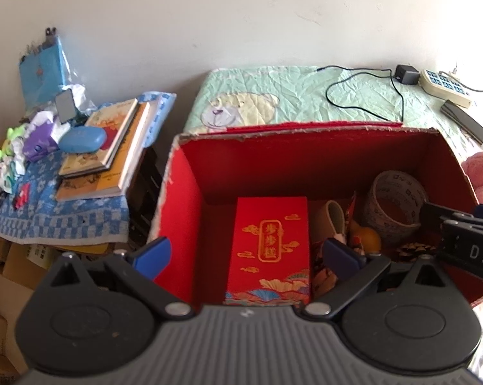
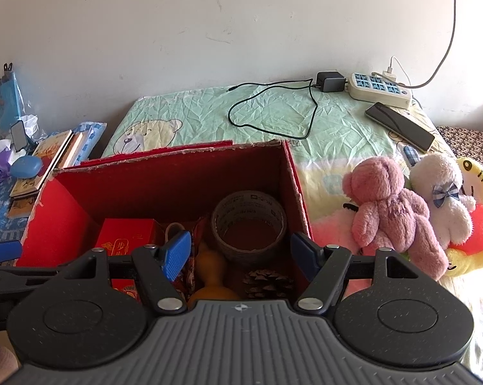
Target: Organize objects
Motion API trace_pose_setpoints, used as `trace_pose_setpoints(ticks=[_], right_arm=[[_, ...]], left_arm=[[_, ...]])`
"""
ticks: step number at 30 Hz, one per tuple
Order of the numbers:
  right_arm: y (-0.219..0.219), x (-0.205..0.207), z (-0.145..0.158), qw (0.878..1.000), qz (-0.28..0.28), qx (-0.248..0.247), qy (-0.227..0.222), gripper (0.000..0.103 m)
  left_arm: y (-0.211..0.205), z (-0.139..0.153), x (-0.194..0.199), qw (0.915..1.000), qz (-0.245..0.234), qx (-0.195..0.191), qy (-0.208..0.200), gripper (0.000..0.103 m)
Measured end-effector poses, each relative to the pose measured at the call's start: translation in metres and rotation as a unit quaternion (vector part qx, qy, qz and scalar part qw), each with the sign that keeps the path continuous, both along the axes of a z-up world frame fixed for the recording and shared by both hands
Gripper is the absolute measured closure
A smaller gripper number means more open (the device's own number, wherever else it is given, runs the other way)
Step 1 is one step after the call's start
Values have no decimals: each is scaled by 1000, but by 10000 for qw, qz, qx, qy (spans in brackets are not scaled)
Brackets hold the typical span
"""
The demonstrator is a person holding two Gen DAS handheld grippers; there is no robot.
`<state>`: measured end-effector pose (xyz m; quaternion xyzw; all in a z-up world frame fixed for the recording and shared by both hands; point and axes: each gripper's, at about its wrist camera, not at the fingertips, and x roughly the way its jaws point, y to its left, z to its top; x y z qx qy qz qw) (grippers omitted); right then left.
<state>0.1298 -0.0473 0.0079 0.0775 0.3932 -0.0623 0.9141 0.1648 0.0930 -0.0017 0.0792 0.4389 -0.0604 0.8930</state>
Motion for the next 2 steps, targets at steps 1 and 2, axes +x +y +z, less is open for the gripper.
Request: trace_pose_setpoints(ticks=[1, 2], right_arm=[[0, -1, 1, 10000, -9, 2, -13, 31], [1, -2, 1, 10000, -16, 5, -25, 31]], left_arm=[[0, 1, -1, 10000, -10, 2, -30, 2], [0, 2, -1, 10000, -18, -13, -34, 2]])
